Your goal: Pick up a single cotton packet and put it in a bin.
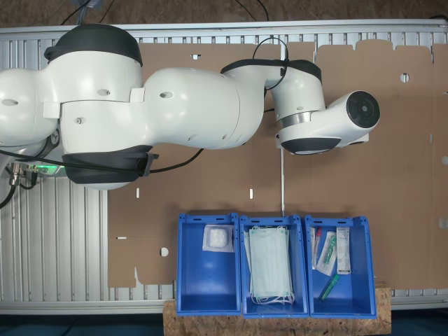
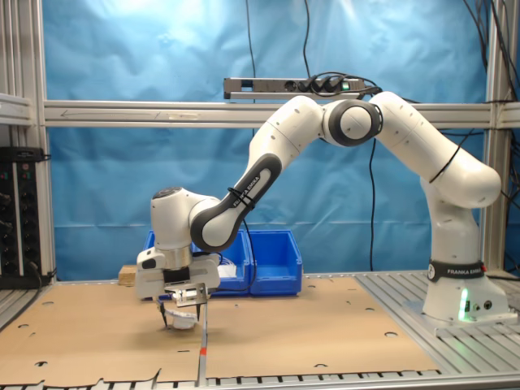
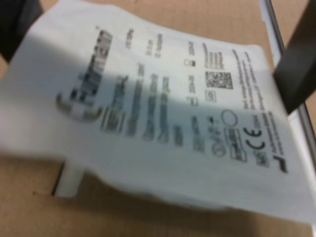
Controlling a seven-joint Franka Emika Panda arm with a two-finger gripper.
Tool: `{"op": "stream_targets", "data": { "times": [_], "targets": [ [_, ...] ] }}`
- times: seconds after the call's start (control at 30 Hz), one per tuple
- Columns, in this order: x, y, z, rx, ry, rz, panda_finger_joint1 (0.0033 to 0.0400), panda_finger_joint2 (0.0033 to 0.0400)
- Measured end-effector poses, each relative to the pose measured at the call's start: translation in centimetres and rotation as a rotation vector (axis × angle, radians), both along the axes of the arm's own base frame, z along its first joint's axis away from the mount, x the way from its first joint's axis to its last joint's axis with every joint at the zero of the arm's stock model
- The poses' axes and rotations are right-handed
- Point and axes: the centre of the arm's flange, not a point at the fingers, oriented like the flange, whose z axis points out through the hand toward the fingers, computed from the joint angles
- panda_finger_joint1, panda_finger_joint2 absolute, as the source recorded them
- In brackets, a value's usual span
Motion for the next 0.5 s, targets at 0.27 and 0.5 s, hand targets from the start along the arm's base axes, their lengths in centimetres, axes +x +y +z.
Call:
{"op": "stream_targets", "data": {
  "times": [0.27,0.5],
  "targets": [
    [0.00,0.00,0.00,0.000,0.000,0.000,0.0256,0.0256],
    [0.00,0.00,0.00,0.000,0.000,0.000,0.0175,0.0175]
  ]
}}
